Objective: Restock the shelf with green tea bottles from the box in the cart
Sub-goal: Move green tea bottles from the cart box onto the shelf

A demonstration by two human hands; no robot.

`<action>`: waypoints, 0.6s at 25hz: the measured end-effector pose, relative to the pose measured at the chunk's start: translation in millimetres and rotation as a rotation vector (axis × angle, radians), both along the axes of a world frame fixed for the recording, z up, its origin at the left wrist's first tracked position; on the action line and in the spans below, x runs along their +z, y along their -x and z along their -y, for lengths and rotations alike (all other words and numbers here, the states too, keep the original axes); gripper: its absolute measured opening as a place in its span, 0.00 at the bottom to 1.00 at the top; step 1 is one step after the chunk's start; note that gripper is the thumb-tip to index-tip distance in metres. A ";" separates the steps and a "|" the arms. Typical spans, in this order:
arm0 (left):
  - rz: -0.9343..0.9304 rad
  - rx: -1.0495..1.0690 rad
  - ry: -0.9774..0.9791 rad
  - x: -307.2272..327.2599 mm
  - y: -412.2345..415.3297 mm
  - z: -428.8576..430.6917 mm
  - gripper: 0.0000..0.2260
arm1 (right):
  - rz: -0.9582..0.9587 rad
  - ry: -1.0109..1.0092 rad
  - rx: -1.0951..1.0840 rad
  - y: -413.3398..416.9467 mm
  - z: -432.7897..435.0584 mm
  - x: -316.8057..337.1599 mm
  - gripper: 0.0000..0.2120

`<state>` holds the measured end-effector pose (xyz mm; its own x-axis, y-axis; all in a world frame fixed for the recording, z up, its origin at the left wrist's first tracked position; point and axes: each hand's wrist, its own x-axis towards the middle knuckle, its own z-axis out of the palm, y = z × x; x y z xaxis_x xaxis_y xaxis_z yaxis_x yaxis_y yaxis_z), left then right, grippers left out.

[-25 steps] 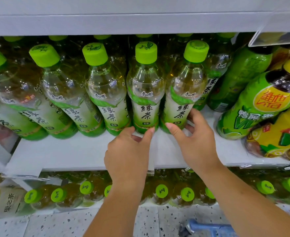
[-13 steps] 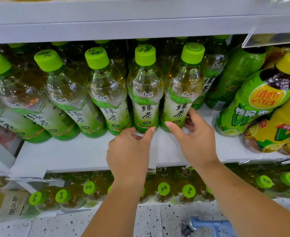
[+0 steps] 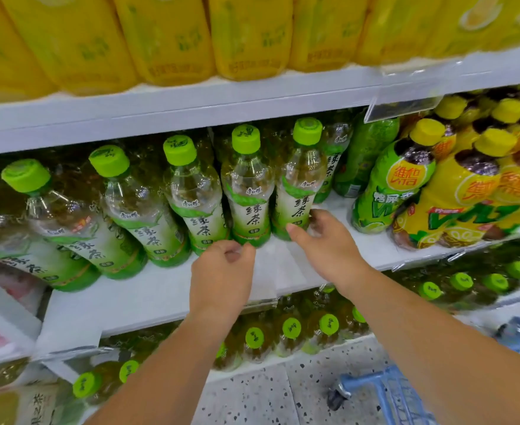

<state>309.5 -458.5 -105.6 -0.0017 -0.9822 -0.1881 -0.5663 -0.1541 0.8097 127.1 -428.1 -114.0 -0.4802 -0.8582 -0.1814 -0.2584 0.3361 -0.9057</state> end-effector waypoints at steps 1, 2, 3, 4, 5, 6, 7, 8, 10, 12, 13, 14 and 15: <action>-0.022 -0.026 -0.019 3.6 -3.9 -0.1 0.11 | 0.011 -0.059 -0.022 -1.9 -5.5 5.8 0.25; -0.033 -0.051 -0.025 6.9 -8.2 -1.4 0.10 | 0.030 -0.116 -0.036 -4.4 -13.1 11.8 0.26; -0.045 -0.067 -0.022 10.8 -12.2 -3.6 0.09 | 0.055 -0.163 -0.051 -6.8 -21.5 17.7 0.27; -0.056 -0.072 -0.023 15.9 -15.5 -7.2 0.09 | 0.084 -0.194 -0.067 -9.2 -30.7 24.5 0.27; -0.059 -0.079 -0.042 24.1 -18.7 -14.2 0.11 | 0.111 -0.221 -0.086 -12.6 -42.7 32.4 0.26; -0.059 -0.095 -0.077 31.7 -21.9 -22.2 0.14 | 0.127 -0.246 -0.092 -16.1 -55.2 40.7 0.26; -0.062 -0.121 -0.128 38.4 -25.7 -30.9 0.17 | 0.137 -0.273 -0.087 -20.0 -68.0 48.7 0.25; -0.072 -0.158 -0.188 46.8 -28.9 -40.2 0.20 | 0.143 -0.299 -0.080 -24.3 -82.1 58.0 0.25; -0.085 -0.259 -0.291 65.6 -35.7 -61.6 0.26 | 0.133 -0.336 -0.075 -33.5 -113.9 78.4 0.26; -0.099 -0.349 -0.346 85.6 -41.9 -82.8 0.27 | 0.126 -0.361 -0.075 -44.8 -145.1 99.4 0.27; -0.104 -0.389 -0.375 96.7 -43.8 -93.3 0.26 | 0.132 -0.377 -0.084 -49.7 -160.1 110.2 0.27; -0.108 -0.435 -0.410 107.8 -44.8 -104.1 0.25 | 0.136 -0.387 -0.102 -54.4 -174.5 120.1 0.27; -0.111 -0.478 -0.445 119.7 -46.6 -119.4 0.25 | 0.142 -0.397 -0.126 -60.4 -192.6 129.8 0.27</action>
